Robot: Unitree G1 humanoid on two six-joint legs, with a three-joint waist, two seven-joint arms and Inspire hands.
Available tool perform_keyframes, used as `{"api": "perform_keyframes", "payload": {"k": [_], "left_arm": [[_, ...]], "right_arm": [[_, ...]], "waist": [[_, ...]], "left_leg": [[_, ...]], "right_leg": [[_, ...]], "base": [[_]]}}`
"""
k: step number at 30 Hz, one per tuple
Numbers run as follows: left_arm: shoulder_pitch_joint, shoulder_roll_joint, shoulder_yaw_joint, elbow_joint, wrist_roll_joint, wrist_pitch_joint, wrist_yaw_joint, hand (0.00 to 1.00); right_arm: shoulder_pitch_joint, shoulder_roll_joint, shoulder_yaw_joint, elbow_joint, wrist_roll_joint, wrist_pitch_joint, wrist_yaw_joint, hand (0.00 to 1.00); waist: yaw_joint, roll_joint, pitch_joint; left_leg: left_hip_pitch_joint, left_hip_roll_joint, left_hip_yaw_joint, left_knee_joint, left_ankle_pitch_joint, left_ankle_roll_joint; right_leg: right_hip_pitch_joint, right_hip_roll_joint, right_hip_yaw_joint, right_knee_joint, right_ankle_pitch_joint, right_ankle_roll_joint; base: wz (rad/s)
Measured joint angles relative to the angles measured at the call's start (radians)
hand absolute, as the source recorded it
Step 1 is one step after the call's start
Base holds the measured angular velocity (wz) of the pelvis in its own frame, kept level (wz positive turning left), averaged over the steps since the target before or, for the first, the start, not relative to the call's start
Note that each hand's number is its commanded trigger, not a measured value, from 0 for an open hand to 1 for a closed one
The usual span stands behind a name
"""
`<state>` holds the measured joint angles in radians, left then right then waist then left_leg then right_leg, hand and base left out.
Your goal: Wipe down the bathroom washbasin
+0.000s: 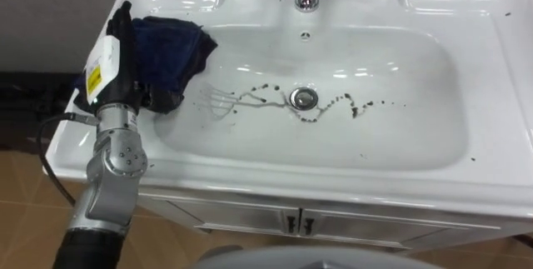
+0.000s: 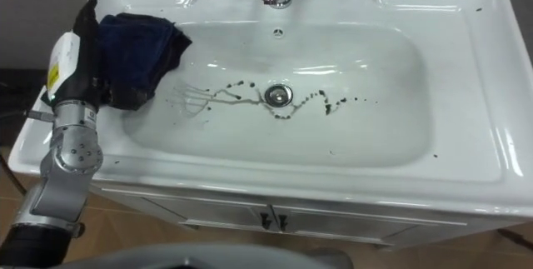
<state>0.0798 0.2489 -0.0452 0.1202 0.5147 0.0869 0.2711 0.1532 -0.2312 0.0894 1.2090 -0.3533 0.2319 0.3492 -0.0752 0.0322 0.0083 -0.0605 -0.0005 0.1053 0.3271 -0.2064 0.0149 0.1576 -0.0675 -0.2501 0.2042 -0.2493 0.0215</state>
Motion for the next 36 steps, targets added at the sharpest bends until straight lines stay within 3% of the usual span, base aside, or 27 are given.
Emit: {"api": "perform_keyframes", "payload": {"k": [8, 17, 36], "left_arm": [[0.0, -0.004, 0.0, 0.001, 0.001, 0.002, -0.001, 0.0], [0.0, -0.007, 0.0, 0.039, 0.003, 0.016, -0.029, 0.0], [-0.002, -0.008, -0.003, 0.096, 0.004, 0.015, -0.037, 0.0]], "right_arm": [[-0.013, 0.0, 0.001, 0.0, 0.002, 0.0, -0.009, 0.0], [-0.016, 0.0, 0.007, 0.0, 0.004, 0.0, -0.008, 0.0], [-0.013, 0.0, 0.007, 0.0, 0.035, -0.001, -0.02, 0.0]], "waist": [[-0.001, -0.004, 0.0004], [0.002, -0.015, -0.0046], [-0.005, -0.01, -0.0075]], "left_leg": [[0.001, 0.0, 0.002, -0.001, 0.0, 0.0], [0.002, 0.002, 0.004, 0.0, 0.001, -0.001], [0.003, 0.004, 0.005, 0.0, 0.001, -0.001]], "right_leg": [[0.0, 0.0, 0.0, -0.001, 0.0, 0.0], [0.001, 0.001, 0.003, -0.002, 0.0, 0.0], [0.0, 0.002, 0.003, 0.0, 0.0, 0.0]], "base": [[0.0], [0.0], [0.0]]}}
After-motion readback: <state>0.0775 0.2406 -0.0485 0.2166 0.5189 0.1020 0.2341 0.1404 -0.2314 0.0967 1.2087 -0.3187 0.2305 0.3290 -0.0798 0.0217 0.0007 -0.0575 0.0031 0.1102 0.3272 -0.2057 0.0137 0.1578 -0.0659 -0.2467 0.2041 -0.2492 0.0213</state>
